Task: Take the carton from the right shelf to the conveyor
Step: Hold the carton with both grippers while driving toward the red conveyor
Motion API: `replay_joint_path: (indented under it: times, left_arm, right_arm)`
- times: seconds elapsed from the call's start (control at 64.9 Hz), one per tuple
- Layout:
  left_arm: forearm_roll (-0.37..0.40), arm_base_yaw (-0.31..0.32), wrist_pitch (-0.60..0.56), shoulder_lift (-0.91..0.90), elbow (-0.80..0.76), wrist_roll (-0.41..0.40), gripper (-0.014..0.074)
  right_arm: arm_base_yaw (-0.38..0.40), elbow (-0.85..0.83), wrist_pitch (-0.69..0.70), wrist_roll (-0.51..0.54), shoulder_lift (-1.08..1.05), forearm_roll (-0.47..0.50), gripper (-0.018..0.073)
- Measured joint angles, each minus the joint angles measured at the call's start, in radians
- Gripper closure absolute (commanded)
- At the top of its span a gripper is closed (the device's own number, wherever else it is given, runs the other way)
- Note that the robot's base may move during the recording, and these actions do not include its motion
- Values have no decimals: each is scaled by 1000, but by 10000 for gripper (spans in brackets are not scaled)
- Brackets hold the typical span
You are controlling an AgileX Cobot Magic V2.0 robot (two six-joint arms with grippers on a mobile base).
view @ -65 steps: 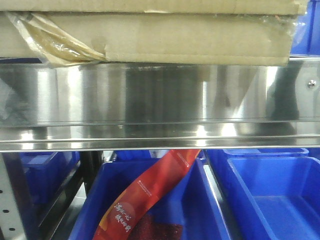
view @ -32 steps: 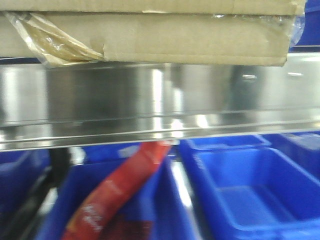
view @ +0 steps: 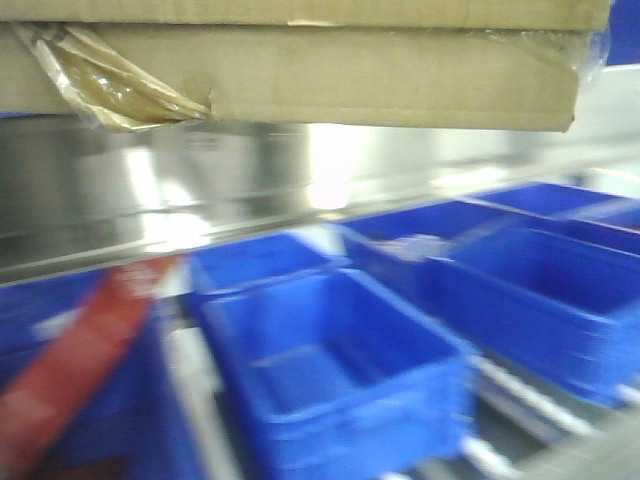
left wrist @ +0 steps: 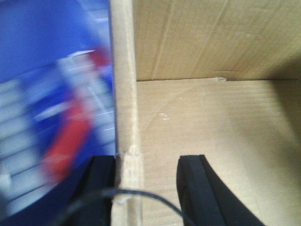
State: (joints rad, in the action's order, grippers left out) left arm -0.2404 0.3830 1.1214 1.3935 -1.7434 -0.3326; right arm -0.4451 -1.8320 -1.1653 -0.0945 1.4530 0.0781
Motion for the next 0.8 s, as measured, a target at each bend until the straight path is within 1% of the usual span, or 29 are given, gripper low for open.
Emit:
replay_joint_path:
  times: [0.801]
  left_arm:
    - [0,0,-3,0,0,0,613]
  right_arm:
    - [0,0,0,0,0,0,627]
